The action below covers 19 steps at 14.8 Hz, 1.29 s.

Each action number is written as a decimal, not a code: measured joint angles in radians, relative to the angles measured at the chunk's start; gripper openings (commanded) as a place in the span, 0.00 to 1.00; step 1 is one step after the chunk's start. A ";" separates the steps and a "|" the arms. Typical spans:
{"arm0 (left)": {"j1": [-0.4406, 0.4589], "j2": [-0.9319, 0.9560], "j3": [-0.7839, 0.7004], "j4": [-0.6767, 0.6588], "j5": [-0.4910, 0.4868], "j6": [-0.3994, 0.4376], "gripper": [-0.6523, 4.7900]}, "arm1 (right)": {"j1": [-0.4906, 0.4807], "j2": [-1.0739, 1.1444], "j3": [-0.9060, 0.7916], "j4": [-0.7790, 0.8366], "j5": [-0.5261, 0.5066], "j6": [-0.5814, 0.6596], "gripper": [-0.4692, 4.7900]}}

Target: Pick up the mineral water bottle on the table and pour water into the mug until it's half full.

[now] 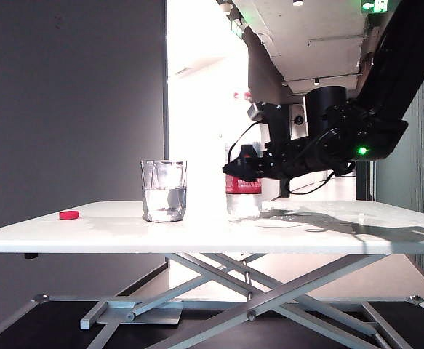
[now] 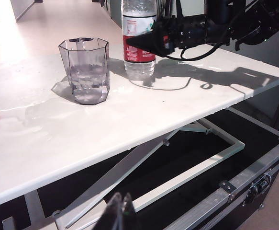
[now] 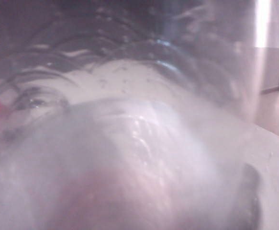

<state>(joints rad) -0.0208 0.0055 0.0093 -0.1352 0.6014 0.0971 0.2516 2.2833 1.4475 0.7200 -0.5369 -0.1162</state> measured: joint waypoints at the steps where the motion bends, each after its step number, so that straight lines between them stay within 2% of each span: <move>1: 0.000 0.000 0.000 0.000 0.000 0.000 0.11 | -0.004 -0.001 0.002 0.019 -0.014 0.000 1.00; 4: 0.000 0.000 0.000 0.000 0.000 0.000 0.11 | -0.019 -0.001 0.002 0.018 -0.079 -0.001 1.00; 6: 0.000 0.000 0.000 0.000 0.000 0.000 0.11 | -0.057 -0.017 -0.013 -0.014 -0.184 0.012 1.00; 8: 0.000 0.000 0.000 0.000 0.000 0.000 0.11 | -0.092 -0.074 -0.080 -0.020 -0.253 0.006 1.00; 10: 0.000 0.000 0.000 0.000 0.000 0.000 0.11 | -0.121 -0.143 -0.165 -0.014 -0.270 -0.008 1.00; 11: 0.000 0.000 0.000 0.000 0.000 0.000 0.11 | -0.151 -0.227 -0.270 -0.013 -0.270 -0.008 0.88; 13: 0.000 0.000 0.000 0.000 0.000 0.000 0.11 | -0.160 -0.362 -0.418 -0.010 -0.267 -0.008 0.45; 15: 0.000 0.000 0.000 0.000 -0.025 0.007 0.11 | -0.156 -0.530 -0.548 0.001 -0.265 -0.006 0.07; 16: 0.000 0.000 0.000 0.000 -0.082 0.018 0.11 | -0.156 -0.663 -0.650 0.006 -0.248 0.018 0.07; 18: 0.000 0.000 0.000 0.000 -0.220 0.021 0.11 | -0.149 -0.858 -0.787 0.002 -0.135 0.098 0.07; 19: 0.000 -0.001 -0.001 0.012 -0.352 0.021 0.11 | -0.151 -1.028 -0.886 -0.043 -0.044 0.125 0.07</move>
<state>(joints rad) -0.0208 0.0048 0.0086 -0.1230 0.2497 0.1181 0.1001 1.2556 0.5613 0.6773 -0.5808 0.0086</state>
